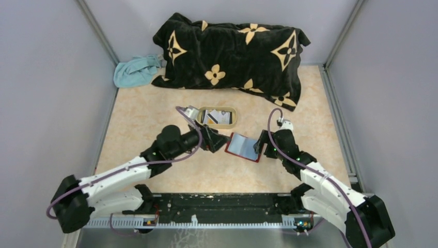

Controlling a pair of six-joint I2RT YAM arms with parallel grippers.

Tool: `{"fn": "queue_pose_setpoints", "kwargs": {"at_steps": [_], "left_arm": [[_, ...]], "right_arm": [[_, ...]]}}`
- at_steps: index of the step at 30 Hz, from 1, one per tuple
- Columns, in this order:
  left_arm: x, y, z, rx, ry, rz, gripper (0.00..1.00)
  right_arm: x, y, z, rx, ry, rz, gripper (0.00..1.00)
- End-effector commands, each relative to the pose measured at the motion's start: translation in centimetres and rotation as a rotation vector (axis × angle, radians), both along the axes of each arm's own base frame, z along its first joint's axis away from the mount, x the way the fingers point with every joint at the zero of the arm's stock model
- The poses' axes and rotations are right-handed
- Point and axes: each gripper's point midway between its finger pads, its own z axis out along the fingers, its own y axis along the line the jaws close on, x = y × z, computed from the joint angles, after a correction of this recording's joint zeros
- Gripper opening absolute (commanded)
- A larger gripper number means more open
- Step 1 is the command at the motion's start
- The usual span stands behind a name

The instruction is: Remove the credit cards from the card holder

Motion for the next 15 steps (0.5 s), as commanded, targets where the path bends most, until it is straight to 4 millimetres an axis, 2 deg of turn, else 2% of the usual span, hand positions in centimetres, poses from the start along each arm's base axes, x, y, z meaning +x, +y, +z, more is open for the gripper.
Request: {"fn": "queue_pose_setpoints", "kwargs": {"at_steps": [1, 4, 7, 10, 15], "left_arm": [[0.7, 5.6, -2.1, 0.152, -0.006, 0.208, 0.99], [0.6, 8.9, -2.6, 0.188, 0.001, 0.325, 0.99], [0.2, 11.5, -2.3, 0.172, 0.017, 0.407, 0.99], [-0.9, 13.1, -1.4, 0.122, 0.026, 0.435, 0.99], [-1.3, 14.9, -2.0, 0.144, 0.021, 0.475, 0.99]], "right_arm": [[1.5, 1.0, 4.0, 0.054, -0.125, 0.02, 0.83], [1.5, 1.2, 4.7, 0.051, -0.139, 0.039, 0.86], [1.9, 1.2, 6.0, 0.037, -0.171, 0.056, 0.89], [2.0, 1.1, 7.3, 0.033, -0.202, 0.063, 0.91], [1.7, 0.8, 7.7, 0.032, -0.22, 0.06, 0.93]]}}
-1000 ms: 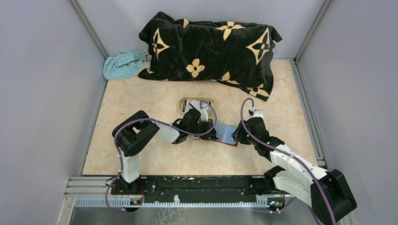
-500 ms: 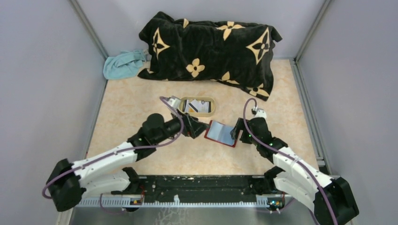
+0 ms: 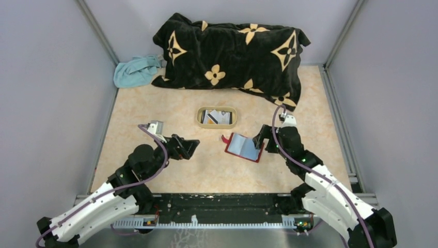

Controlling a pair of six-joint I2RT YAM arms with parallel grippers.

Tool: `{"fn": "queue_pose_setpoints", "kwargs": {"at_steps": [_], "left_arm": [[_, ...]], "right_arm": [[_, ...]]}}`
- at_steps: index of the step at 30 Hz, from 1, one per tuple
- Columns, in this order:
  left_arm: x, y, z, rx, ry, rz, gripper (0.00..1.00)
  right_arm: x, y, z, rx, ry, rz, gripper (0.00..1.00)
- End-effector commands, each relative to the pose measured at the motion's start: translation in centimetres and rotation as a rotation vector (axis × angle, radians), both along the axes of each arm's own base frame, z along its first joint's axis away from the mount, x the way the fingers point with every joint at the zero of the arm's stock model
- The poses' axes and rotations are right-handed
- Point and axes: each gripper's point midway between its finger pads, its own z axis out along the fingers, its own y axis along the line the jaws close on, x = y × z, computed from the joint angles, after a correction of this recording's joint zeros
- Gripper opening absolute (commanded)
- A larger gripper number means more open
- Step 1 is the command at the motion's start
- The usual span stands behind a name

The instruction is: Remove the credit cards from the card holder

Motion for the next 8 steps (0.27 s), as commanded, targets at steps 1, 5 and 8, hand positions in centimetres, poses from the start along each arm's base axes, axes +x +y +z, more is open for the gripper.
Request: {"fn": "queue_pose_setpoints", "kwargs": {"at_steps": [1, 5, 8], "left_arm": [[-0.2, 2.0, -2.4, 0.076, 0.06, 0.068, 0.99], [-0.5, 2.0, -3.2, 0.096, 0.092, 0.06, 0.99], [-0.4, 2.1, -3.4, 0.101, 0.082, 0.065, 0.99]], "right_arm": [[0.5, 0.4, 2.8, 0.017, -0.081, 0.021, 0.93], [0.3, 0.2, 2.8, 0.021, -0.094, 0.014, 0.93], [-0.1, -0.1, 2.0, 0.014, -0.063, 0.004, 0.93]]}}
